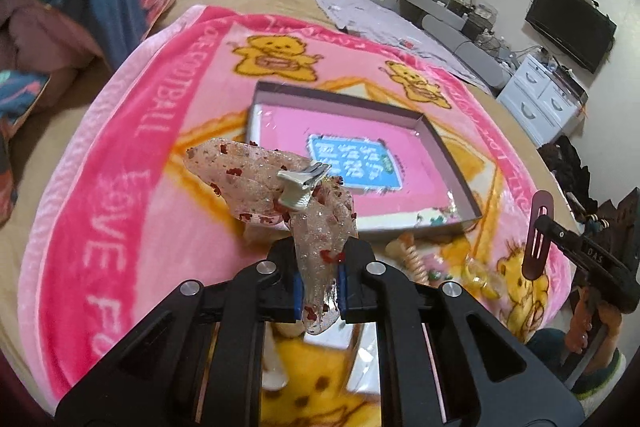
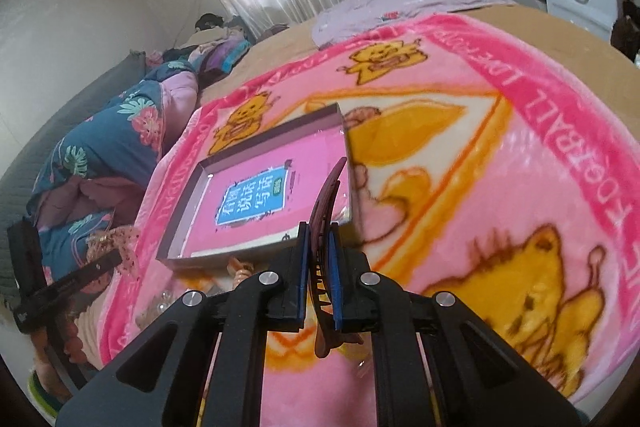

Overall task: Organize jewelry
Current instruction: 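Release the bow clip from left tool into box while right tool drops maroon clip, then withdraw both open tools from the box back toward the remaining jewelry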

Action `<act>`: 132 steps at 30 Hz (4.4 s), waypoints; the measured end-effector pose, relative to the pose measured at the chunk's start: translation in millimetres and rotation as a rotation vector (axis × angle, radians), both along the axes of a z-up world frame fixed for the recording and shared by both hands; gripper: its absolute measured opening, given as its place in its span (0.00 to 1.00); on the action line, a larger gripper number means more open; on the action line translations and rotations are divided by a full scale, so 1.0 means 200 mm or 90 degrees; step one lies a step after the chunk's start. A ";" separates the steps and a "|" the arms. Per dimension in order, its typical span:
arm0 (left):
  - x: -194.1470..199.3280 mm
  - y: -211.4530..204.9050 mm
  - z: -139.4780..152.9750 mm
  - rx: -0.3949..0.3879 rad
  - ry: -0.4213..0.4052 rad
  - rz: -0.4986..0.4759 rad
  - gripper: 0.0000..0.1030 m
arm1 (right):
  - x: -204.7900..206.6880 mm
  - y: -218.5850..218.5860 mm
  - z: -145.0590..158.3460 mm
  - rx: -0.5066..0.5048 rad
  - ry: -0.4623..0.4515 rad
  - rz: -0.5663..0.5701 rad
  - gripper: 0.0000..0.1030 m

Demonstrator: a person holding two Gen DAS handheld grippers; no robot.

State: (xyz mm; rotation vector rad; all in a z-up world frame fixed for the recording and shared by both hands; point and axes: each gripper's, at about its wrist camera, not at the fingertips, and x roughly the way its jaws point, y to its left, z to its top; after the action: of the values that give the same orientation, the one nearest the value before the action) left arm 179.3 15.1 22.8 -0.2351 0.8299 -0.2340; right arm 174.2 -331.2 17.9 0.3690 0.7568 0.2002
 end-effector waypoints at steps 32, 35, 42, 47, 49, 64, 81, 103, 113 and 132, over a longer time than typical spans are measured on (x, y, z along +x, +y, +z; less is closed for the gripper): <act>0.52 -0.15 -0.29 0.072 0.063 -0.017 0.05 | 0.67 0.37 -0.09 -0.088 0.031 0.065 0.08; 0.54 -0.15 -0.32 0.076 0.072 -0.015 0.06 | 0.69 0.39 -0.14 -0.097 0.038 0.065 0.08; 0.53 -0.15 -0.35 0.091 0.080 -0.010 0.09 | 0.72 0.37 -0.24 -0.108 0.076 0.058 0.09; 0.52 -0.16 -0.34 0.095 0.080 -0.009 0.21 | 0.74 0.34 -0.28 -0.101 0.098 0.052 0.09; 0.52 -0.16 -0.33 0.096 0.079 -0.008 0.25 | 0.73 0.33 -0.29 -0.095 0.103 0.049 0.09; 0.45 -0.14 -0.21 0.093 0.053 -0.001 0.58 | 0.63 0.26 -0.18 -0.093 0.054 0.018 0.71; 0.27 -0.08 0.07 0.113 -0.021 0.057 0.91 | 0.40 0.23 0.07 -0.127 -0.058 0.008 0.86; -0.14 -0.05 0.23 0.104 -0.085 0.071 0.91 | -0.05 0.25 0.27 -0.146 -0.136 0.028 0.91; -0.26 -0.03 0.21 0.112 -0.083 0.076 0.91 | -0.18 0.26 0.25 -0.163 -0.126 0.041 0.92; -0.42 -0.01 0.10 0.143 -0.051 0.074 0.91 | -0.33 0.27 0.15 -0.179 -0.088 0.071 0.92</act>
State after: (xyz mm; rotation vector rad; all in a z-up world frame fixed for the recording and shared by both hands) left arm 96.1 13.7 43.6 -0.0620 0.7540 -0.0393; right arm 108.2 -278.2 47.2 0.0463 0.6589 0.2184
